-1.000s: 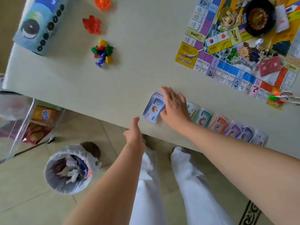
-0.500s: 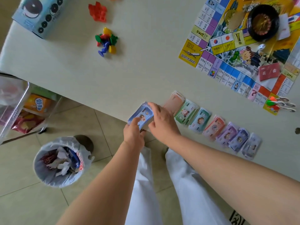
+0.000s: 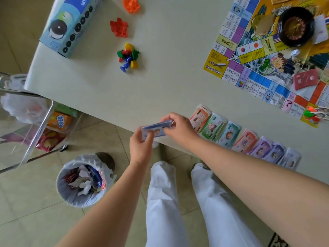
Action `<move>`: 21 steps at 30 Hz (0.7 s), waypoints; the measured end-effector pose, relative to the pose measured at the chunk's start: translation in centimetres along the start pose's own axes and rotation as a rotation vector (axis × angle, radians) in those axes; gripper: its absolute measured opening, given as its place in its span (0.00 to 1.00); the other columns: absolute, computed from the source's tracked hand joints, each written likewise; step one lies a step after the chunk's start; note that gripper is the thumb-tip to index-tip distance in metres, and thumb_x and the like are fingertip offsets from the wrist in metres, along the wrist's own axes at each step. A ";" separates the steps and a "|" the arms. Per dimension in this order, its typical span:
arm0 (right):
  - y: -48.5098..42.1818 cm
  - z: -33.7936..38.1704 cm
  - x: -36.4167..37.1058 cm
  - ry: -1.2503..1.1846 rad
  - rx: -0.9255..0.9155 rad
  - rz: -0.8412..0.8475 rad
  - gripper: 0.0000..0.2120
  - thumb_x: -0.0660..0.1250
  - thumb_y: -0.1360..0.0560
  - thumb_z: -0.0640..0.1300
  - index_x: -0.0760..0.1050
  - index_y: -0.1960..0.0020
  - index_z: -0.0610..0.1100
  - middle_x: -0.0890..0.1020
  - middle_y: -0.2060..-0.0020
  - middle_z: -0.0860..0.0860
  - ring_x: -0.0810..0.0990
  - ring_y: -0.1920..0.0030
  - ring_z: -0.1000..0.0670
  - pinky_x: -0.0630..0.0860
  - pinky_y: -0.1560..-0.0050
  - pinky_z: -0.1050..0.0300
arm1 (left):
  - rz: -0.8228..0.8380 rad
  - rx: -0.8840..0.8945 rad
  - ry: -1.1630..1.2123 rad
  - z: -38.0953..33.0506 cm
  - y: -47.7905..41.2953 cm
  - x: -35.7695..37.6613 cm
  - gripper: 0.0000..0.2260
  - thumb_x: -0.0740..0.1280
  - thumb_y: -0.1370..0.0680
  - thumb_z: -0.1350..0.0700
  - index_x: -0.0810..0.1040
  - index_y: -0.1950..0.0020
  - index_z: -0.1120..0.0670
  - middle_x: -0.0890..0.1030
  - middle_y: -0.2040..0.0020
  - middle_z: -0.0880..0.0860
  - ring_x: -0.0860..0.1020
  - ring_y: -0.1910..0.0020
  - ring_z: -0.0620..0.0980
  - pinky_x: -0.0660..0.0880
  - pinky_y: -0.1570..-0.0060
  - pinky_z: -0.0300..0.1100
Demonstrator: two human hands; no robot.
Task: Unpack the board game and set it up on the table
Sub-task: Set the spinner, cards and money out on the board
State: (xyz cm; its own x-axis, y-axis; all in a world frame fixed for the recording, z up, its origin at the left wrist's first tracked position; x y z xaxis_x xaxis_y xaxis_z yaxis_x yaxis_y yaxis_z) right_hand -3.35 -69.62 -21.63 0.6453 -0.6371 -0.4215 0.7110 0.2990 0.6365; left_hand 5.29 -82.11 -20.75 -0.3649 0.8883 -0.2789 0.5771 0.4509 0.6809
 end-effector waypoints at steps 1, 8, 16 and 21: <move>-0.6 0.4 -0.8 0.007 -0.034 -0.039 0.07 0.68 0.29 0.36 0.79 0.51 0.44 0.79 0.56 0.52 0.76 0.58 0.52 0.72 0.57 0.59 | -0.010 0.058 -0.049 -0.7 -0.8 0.2 0.04 0.66 0.23 0.57 0.79 0.51 0.52 0.78 0.58 0.45 0.76 0.61 0.40 0.74 0.58 0.39; -3.9 0.4 -5.0 0.144 -0.168 -0.217 0.06 0.68 0.30 0.34 0.77 0.58 0.44 0.77 0.55 0.50 0.73 0.61 0.54 0.69 0.59 0.63 | -0.013 0.217 -0.281 -4.3 -5.1 3.5 0.08 0.68 0.25 0.60 0.80 0.48 0.49 0.67 0.49 0.48 0.71 0.51 0.46 0.70 0.50 0.37; -5.0 -1.8 -4.7 0.162 -0.142 -0.217 0.08 0.69 0.31 0.35 0.77 0.53 0.43 0.77 0.53 0.49 0.72 0.60 0.54 0.69 0.59 0.60 | 0.019 0.227 -0.319 -4.2 -6.0 4.8 0.10 0.65 0.25 0.64 0.78 0.48 0.54 0.68 0.49 0.49 0.71 0.65 0.38 0.70 0.63 0.28; -5.6 -1.5 -4.8 0.197 -0.137 -0.158 0.04 0.67 0.28 0.35 0.78 0.54 0.40 0.80 0.54 0.48 0.73 0.59 0.51 0.64 0.60 0.61 | 0.034 0.245 -0.452 -4.7 -6.9 5.0 0.07 0.65 0.23 0.62 0.79 0.47 0.56 0.70 0.50 0.49 0.70 0.64 0.40 0.66 0.66 0.28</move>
State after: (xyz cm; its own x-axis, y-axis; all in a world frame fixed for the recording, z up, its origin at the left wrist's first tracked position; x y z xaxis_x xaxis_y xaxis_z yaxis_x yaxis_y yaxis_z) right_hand -10.00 -67.21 -24.13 0.5556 -0.5371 -0.6347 0.8297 0.3088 0.4650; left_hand -3.90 -81.22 -23.65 -0.0220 0.8273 -0.5614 0.7572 0.3805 0.5310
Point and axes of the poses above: each hand's wrist, its own y-axis away from the middle knuckle, its own x-axis out of the palm, z = x × y, the point moved 5 cm from there along -y, towards the middle knuckle
